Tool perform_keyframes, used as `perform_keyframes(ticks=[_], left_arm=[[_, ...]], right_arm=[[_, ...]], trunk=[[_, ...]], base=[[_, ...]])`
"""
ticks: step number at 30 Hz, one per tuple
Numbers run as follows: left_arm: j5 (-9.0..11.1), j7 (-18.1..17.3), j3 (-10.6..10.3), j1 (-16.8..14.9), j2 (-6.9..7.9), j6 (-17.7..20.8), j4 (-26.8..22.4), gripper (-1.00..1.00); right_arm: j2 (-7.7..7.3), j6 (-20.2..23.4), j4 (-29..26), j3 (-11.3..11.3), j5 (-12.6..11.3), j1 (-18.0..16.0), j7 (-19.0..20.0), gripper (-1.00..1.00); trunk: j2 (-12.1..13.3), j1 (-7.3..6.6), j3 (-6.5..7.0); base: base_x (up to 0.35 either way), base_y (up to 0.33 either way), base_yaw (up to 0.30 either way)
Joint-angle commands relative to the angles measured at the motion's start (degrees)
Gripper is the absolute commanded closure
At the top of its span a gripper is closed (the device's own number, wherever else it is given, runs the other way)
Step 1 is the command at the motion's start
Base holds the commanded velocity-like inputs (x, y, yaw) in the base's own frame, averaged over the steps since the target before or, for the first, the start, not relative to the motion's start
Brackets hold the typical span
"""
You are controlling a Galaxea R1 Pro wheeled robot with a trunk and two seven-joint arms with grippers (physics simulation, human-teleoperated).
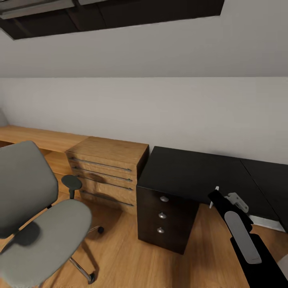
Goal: In the bedroom, organize the workspace by keeping the computer under the desk, ensuring the monitor is on the desk, placing the keyboard on the desk next to the monitor, placing the mouse on the desk next to the keyboard, moving the folder from the swivel chair onto the desk next to the mouse, stacking the notebook on top of the folder with the pen on top of the notebook, and positioning the swivel chair next to the desk.
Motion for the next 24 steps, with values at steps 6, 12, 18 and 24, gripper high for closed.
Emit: perform_keyframes(ticks=[6,12,18,24], left_arm=[[0.47,0.44,-0.35,-0.03,0.09,-0.25,-0.07,-1.00],[0.47,0.44,-0.35,-0.05,0.09,-0.26,-0.07,-1.00],[0.47,0.44,-0.35,-0.03,0.09,-0.25,-0.07,-1.00],[0.47,0.44,-0.35,0.00,0.09,-0.20,-0.07,-1.00]], right_arm=[[-0.07,0.20,-0.08,-0.82,-0.19,-0.02,-0.29,1.00],[-0.07,0.37,0.01,-4.16,-0.20,-0.02,-0.29,1.00],[-0.08,0.68,0.02,-8.78,-0.18,-0.02,-0.26,1.00],[-0.12,0.72,0.49,-14.08,-0.07,-0.02,-0.02,1.00]], trunk=[[-0.03,-0.01,-0.05],[-0.03,-0.01,-0.05],[-0.03,-0.01,-0.05],[-0.03,-0.01,-0.05]], base=[[-0.023,0.000,-0.127],[-0.005,0.000,-0.257],[-0.001,0.000,-0.291],[0.000,0.000,-0.298]])
